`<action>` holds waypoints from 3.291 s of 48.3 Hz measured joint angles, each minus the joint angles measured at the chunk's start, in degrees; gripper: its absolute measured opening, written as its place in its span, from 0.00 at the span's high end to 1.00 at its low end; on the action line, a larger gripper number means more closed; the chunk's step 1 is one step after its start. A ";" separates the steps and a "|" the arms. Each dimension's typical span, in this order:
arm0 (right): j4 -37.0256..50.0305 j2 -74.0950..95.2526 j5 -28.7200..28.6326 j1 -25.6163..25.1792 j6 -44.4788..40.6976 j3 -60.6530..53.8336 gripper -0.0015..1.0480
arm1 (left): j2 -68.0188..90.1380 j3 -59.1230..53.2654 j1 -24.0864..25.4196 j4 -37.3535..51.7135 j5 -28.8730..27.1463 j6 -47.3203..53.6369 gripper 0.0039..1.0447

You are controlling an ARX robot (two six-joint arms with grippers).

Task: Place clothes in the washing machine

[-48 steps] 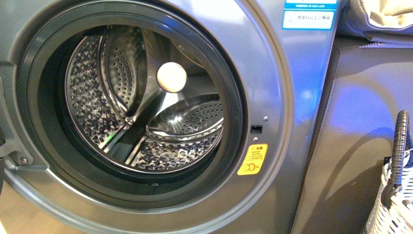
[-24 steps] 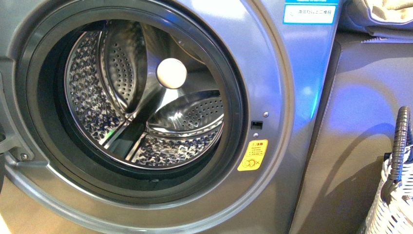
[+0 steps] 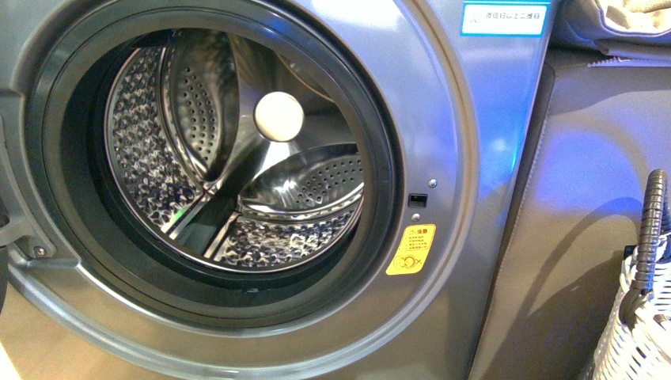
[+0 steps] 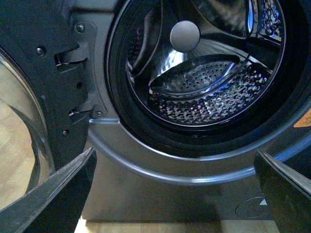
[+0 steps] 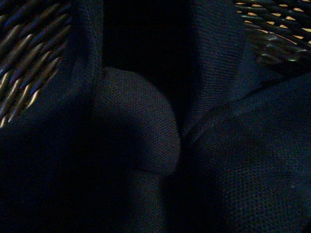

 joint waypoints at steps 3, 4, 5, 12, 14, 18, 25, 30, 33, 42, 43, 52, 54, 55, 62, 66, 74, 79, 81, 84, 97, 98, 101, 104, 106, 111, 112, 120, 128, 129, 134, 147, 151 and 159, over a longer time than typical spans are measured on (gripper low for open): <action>0.15 0.00 0.13 0.00 0.04 -0.11 0.27 | 0.00 0.02 0.00 0.00 0.00 0.00 0.06; 0.20 0.00 0.24 0.00 0.04 -0.15 0.30 | 0.00 0.00 0.00 0.00 0.00 0.00 0.06; 0.24 0.00 0.28 0.00 0.04 -0.20 0.32 | 0.00 0.00 0.00 0.00 0.00 0.00 0.06; 0.98 -0.02 0.28 0.09 0.52 -0.90 0.51 | 0.00 0.02 0.02 0.00 0.00 0.00 0.06; 1.38 -0.07 0.20 0.17 0.83 -1.22 0.58 | 0.00 0.00 0.00 0.00 0.00 0.00 0.06; 2.54 -0.59 -0.37 0.35 1.60 -2.40 0.72 | 0.00 0.02 0.02 0.00 0.00 0.00 0.06; 4.66 -2.38 -0.59 0.39 2.49 -4.96 0.89 | 0.00 0.02 0.02 0.00 0.00 0.00 0.06; 8.26 -5.68 -1.25 0.37 3.72 -9.35 0.93 | 0.00 0.02 0.00 0.00 0.00 0.00 0.06; 10.36 -7.43 -1.33 0.35 3.87 -11.61 0.93 | 0.00 0.00 0.00 0.00 0.00 0.00 0.06; 13.14 -9.57 -1.27 0.33 3.74 -14.56 0.93 | 0.00 0.02 0.02 0.00 0.00 0.00 0.06; 13.14 -9.44 -1.22 0.33 3.74 -14.64 0.93 | 0.00 0.00 0.02 0.00 0.00 0.00 0.06; 13.14 -9.40 -0.98 0.31 3.74 -15.23 0.93 | 0.00 0.00 0.00 0.00 0.00 0.00 0.06; 13.14 -9.40 -0.98 0.31 3.74 -15.28 0.93 | 0.00 0.02 0.02 0.00 0.00 0.00 0.06; 13.14 -9.40 -0.98 0.31 3.74 -15.32 0.93 | 0.00 0.00 0.00 0.00 0.00 0.00 0.06; 13.14 -9.40 -0.96 0.28 3.74 -15.41 0.93 | 0.00 0.02 0.02 0.00 0.00 0.00 0.06; 13.14 -9.40 -0.96 0.28 3.74 -15.43 0.93 | 0.00 0.02 0.00 0.00 0.00 0.00 0.06; 13.14 -9.40 -0.96 0.28 3.74 -15.45 0.93 | 0.00 0.00 0.02 0.00 0.00 0.00 0.06; 13.14 -9.40 -0.96 0.28 3.74 -15.52 0.93 | 0.00 0.00 0.02 0.00 0.00 0.00 0.06; 13.14 -9.40 -0.96 0.26 3.74 -15.54 0.93 | 0.00 0.00 0.02 0.00 0.00 0.00 0.06; 13.14 -9.55 -1.18 0.17 3.91 -15.76 0.93 | 0.00 0.00 0.00 0.00 0.00 0.00 0.06; 6.05 -47.08 -11.06 -7.34 24.55 -36.06 0.94 | 0.04 0.00 0.00 0.00 -0.15 0.00 0.06; 5.88 -47.12 -10.58 -7.02 25.09 -35.19 0.94 | 0.04 0.02 0.00 0.00 -0.15 0.00 0.06; 5.14 -46.05 -8.98 -5.97 26.43 -33.27 0.94 | 0.04 0.00 0.00 0.00 -0.04 0.00 0.06; 4.81 -45.31 -7.56 -4.72 27.12 -33.44 0.94 | 0.02 0.00 0.00 0.00 -0.02 0.00 0.06; 4.98 -45.72 -6.97 -3.52 27.17 -34.62 0.94 | 0.09 0.02 0.00 0.00 -0.02 0.00 0.06; 7.15 -49.92 -4.46 -0.33 25.53 -37.42 0.94 | 0.04 0.00 0.00 0.00 0.00 0.00 0.06; 7.74 -51.39 -3.89 0.42 24.83 -38.10 0.94 | 0.07 0.02 0.00 0.00 0.00 0.00 0.06; 5.55 -70.25 -0.13 6.62 16.81 -43.65 0.94 | 0.07 0.00 0.00 0.00 0.00 0.00 0.06; -4.68 -88.61 1.99 11.08 11.02 -44.94 0.94 | 0.07 0.00 0.02 0.00 -0.02 0.00 0.06; -6.27 -91.17 2.29 11.74 10.47 -44.96 0.94 | 0.07 0.00 0.00 0.00 -0.02 0.00 0.06; -16.02 -106.49 3.85 15.10 5.97 -44.72 0.94 | 0.07 0.00 0.00 0.00 0.00 0.00 0.06; -30.86 -127.34 2.36 13.81 -0.20 -34.93 0.94 | 0.04 0.00 0.00 0.00 0.00 0.00 0.06; -32.06 -127.25 1.77 12.81 -1.57 -30.64 0.94 | 0.07 0.00 0.00 0.00 0.00 0.00 0.06; -35.12 -125.59 1.49 12.24 -4.15 -22.29 0.94 | 0.07 0.00 0.00 0.00 0.00 0.00 0.06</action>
